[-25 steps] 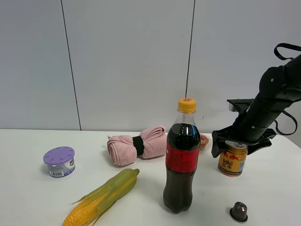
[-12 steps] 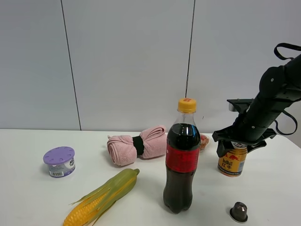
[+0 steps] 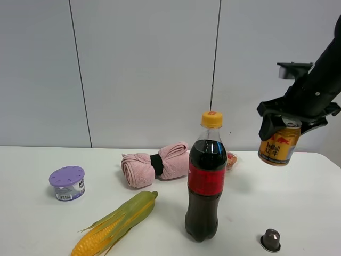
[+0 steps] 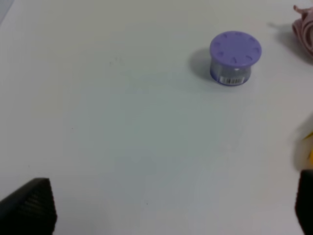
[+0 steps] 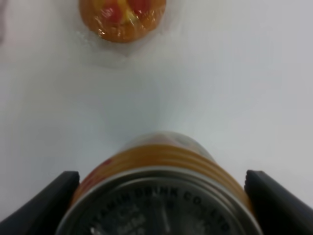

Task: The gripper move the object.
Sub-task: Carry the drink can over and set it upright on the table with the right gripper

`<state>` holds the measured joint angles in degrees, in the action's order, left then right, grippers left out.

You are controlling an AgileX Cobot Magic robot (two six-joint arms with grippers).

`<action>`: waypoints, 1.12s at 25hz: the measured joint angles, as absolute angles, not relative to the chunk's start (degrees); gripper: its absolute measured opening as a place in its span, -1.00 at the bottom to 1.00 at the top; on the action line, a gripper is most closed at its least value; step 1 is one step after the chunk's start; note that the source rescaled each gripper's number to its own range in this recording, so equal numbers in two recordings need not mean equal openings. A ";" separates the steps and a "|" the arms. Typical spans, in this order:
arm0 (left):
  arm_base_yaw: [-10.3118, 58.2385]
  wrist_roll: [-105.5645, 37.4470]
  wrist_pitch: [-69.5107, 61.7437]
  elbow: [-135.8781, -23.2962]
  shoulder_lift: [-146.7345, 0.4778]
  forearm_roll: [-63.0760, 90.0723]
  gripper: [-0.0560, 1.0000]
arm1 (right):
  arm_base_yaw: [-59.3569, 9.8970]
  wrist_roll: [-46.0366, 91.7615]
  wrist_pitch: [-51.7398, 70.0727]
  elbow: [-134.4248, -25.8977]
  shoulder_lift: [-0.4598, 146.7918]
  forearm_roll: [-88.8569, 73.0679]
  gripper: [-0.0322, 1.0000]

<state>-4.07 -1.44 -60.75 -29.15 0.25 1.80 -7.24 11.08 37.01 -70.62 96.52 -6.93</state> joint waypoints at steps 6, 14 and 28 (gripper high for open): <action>-4.07 -1.44 -60.75 -29.15 0.25 1.80 1.00 | -7.37 11.08 47.10 -74.18 87.45 -6.69 -0.92; -4.07 -1.44 -60.75 -29.15 0.25 1.80 1.00 | -16.76 13.24 56.62 -92.77 86.27 -6.58 -0.92; -4.07 -1.44 -60.75 -29.15 0.25 1.80 1.00 | -41.22 13.83 57.65 -107.93 106.63 -6.53 -0.92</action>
